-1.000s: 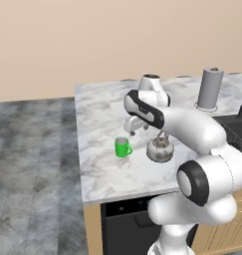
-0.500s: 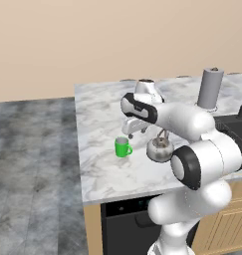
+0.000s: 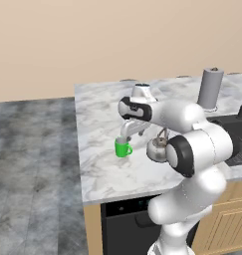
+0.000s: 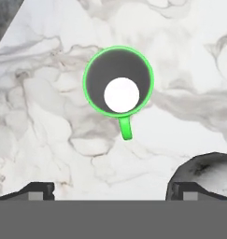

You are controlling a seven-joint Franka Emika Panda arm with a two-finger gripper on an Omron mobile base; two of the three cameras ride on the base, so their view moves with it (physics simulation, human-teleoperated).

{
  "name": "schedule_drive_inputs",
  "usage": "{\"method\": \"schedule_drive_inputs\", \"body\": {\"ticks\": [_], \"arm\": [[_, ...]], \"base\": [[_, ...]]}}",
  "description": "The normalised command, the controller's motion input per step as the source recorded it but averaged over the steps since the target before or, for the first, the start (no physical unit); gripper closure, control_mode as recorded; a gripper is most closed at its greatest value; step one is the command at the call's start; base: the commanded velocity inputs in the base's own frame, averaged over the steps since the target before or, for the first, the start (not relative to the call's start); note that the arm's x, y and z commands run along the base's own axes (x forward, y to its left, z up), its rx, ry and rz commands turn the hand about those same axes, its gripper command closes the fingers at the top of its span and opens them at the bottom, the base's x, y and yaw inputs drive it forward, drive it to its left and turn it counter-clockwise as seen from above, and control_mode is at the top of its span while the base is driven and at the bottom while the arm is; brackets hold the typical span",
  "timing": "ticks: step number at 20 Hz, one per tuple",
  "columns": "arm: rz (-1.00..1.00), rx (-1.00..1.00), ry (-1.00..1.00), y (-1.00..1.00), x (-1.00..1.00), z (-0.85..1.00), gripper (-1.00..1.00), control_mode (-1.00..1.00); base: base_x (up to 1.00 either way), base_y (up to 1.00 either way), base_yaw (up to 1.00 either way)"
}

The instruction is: Pick the kettle and mug and place them in the sink. Then turn on the water.

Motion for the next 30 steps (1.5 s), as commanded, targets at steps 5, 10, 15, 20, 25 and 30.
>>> {"method": "schedule_drive_inputs", "body": {"ticks": [5,10,15,20,25,30], "arm": [[0.03,-0.03,0.02,0.06,0.22,-0.25,-1.00,-1.00],[0.04,-0.01,0.00,0.05,0.14,-0.21,-1.00,-1.00],[0.02,0.00,0.00,0.02,0.16,-0.21,-1.00,-1.00],[0.02,0.00,0.00,0.00,0.15,-0.24,-1.00,-1.00],[0.02,0.00,0.00,0.02,0.07,-0.21,-1.00,-1.00],[0.03,0.00,0.02,0.03,0.00,-0.17,-1.00,-1.00]], "base": [[0.00,0.00,0.00],[0.00,0.00,0.00],[0.00,0.00,0.00],[0.00,0.00,0.00],[0.00,0.00,0.00],[0.00,0.00,0.00]]}}
